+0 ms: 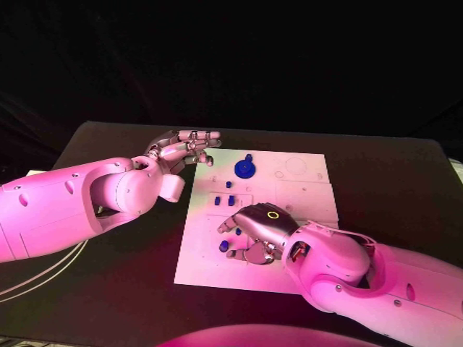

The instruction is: Assemble the parts on the task board

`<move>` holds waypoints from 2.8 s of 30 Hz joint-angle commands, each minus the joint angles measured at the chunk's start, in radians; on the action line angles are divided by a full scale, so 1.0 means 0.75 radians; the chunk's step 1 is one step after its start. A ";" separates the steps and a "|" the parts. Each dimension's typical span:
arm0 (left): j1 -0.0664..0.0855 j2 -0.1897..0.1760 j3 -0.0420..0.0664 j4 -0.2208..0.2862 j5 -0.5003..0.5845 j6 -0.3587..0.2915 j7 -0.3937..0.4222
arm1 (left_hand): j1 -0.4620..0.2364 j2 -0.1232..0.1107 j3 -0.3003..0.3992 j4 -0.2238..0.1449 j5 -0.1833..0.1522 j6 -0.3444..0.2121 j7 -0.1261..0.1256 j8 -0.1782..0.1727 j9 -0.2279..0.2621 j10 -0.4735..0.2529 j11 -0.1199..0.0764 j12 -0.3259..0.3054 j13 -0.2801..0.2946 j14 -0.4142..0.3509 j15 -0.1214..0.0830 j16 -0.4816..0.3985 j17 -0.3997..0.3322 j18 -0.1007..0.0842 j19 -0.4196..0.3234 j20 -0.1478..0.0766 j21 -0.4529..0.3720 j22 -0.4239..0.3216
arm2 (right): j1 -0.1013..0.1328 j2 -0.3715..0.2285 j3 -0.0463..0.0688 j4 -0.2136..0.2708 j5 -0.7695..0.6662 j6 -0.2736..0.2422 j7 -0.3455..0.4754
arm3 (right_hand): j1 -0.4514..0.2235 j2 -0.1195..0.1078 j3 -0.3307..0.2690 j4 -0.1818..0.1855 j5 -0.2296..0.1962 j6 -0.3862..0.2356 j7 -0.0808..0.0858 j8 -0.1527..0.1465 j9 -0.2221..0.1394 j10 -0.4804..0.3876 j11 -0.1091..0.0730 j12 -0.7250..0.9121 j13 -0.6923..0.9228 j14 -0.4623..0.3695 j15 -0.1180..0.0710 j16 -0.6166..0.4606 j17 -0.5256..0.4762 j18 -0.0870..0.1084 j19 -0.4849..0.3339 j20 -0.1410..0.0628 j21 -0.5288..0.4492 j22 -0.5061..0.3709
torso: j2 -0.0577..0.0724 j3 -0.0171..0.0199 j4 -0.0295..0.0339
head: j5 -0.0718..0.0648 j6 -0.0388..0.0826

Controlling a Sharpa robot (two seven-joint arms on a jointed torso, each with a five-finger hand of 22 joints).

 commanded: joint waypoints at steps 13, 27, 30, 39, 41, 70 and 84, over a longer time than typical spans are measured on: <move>0.000 -0.007 -0.001 0.003 0.005 0.028 0.003 | -0.006 0.008 -0.008 0.003 0.006 0.004 0.001 0.009 -0.002 -0.012 0.001 0.003 -0.002 -0.004 -0.006 0.009 -0.001 0.015 -0.003 -0.005 -0.004 -0.001 | 0.060 -0.391 0.055 0.228 0.349 -0.169 -0.076 | 0.024 0.033 -0.035 0.048 0.054 0.115 0.009 0.026 0.009 0.446 -0.087 0.208 0.063 0.060 -0.055 0.126 0.186 -0.029 0.124 -0.050 0.122 0.170 | -0.017 -0.0017 -0.0303 | -0.037 0.010; -0.001 -0.013 -0.005 0.008 0.005 0.032 0.001 | -0.006 0.008 -0.008 0.003 0.006 0.004 0.001 0.009 -0.002 -0.012 0.001 0.003 -0.002 -0.004 -0.006 0.009 -0.001 0.015 -0.003 -0.005 -0.004 -0.001 | 0.018 -0.607 0.046 0.272 0.352 -0.097 -0.382 | -0.150 0.054 -0.270 0.219 0.218 0.166 -0.051 0.110 0.034 0.624 -0.146 1.295 1.270 0.089 -0.106 0.295 0.422 -0.081 0.256 -0.105 0.285 0.389 | -0.029 -0.0053 -0.0536 | -0.085 0.008; -0.002 -0.013 -0.006 0.009 0.005 0.033 0.002 | -0.006 0.008 -0.008 0.003 0.006 0.004 0.001 0.009 -0.002 -0.012 0.001 0.003 -0.002 -0.004 -0.006 0.009 -0.001 0.015 -0.003 -0.005 -0.004 -0.001 | 0.004 -0.603 0.045 0.268 0.333 -0.069 -0.424 | -0.190 0.077 -0.319 0.218 0.238 0.177 -0.060 0.138 0.062 0.615 -0.152 1.365 1.365 0.090 -0.112 0.307 0.442 -0.084 0.262 -0.108 0.293 0.401 | -0.028 -0.0042 -0.0512 | -0.090 0.009; -0.004 -0.017 -0.008 0.010 0.005 0.034 0.001 | -0.007 0.009 -0.010 0.001 0.006 0.004 0.001 0.009 -0.002 -0.013 0.001 0.006 -0.002 -0.005 -0.006 0.009 -0.003 0.015 -0.003 -0.005 -0.005 -0.002 | -0.034 -0.559 0.043 0.244 0.269 -0.023 -0.505 | -0.214 0.097 -0.368 0.222 0.237 0.165 -0.061 0.159 0.097 0.616 -0.151 1.415 1.443 0.092 -0.111 0.320 0.463 -0.087 0.270 -0.109 0.301 0.413 | -0.026 -0.0056 -0.0506 | -0.088 0.010; -0.004 -0.018 -0.008 0.010 0.005 0.035 0.001 | -0.007 0.009 -0.010 0.001 0.006 0.004 0.001 0.009 -0.002 -0.013 0.001 0.006 -0.002 -0.005 -0.006 0.009 -0.003 0.015 -0.003 -0.005 -0.005 -0.002 | -0.039 -0.548 0.043 0.237 0.262 -0.017 -0.515 | -0.217 0.099 -0.371 0.223 0.238 0.164 -0.061 0.160 0.099 0.615 -0.151 1.416 1.446 0.093 -0.111 0.320 0.465 -0.087 0.271 -0.109 0.302 0.414 | -0.027 -0.0059 -0.0505 | -0.088 0.010; -0.006 -0.019 -0.008 0.014 0.005 0.045 -0.003 | -0.010 0.010 -0.013 0.001 0.006 0.004 0.001 0.010 -0.002 -0.014 0.001 0.007 -0.003 -0.006 -0.006 0.010 -0.004 0.015 -0.003 -0.005 -0.006 -0.002 | -0.097 -0.412 0.042 0.120 0.250 0.026 -0.552 | -0.232 0.111 -0.392 0.223 0.238 0.162 -0.062 0.170 0.115 0.611 -0.151 1.418 1.462 0.092 -0.110 0.321 0.465 -0.087 0.271 -0.108 0.303 0.417 | -0.026 -0.0058 -0.0491 | -0.077 0.003; -0.007 -0.020 -0.008 0.015 0.005 0.050 -0.007 | -0.012 0.010 -0.015 0.002 0.006 0.004 0.001 0.010 -0.002 -0.016 0.002 0.008 -0.003 -0.006 -0.005 0.010 -0.005 0.015 -0.004 -0.004 -0.007 -0.003 | -0.103 -0.412 0.043 0.117 0.264 -0.069 -0.557 | -0.154 0.188 -0.380 0.216 0.351 0.175 -0.072 0.202 0.157 0.629 -0.161 1.452 1.525 0.094 -0.118 0.328 0.478 -0.090 0.278 -0.113 0.310 0.427 | -0.030 -0.0052 -0.0524 | -0.076 0.004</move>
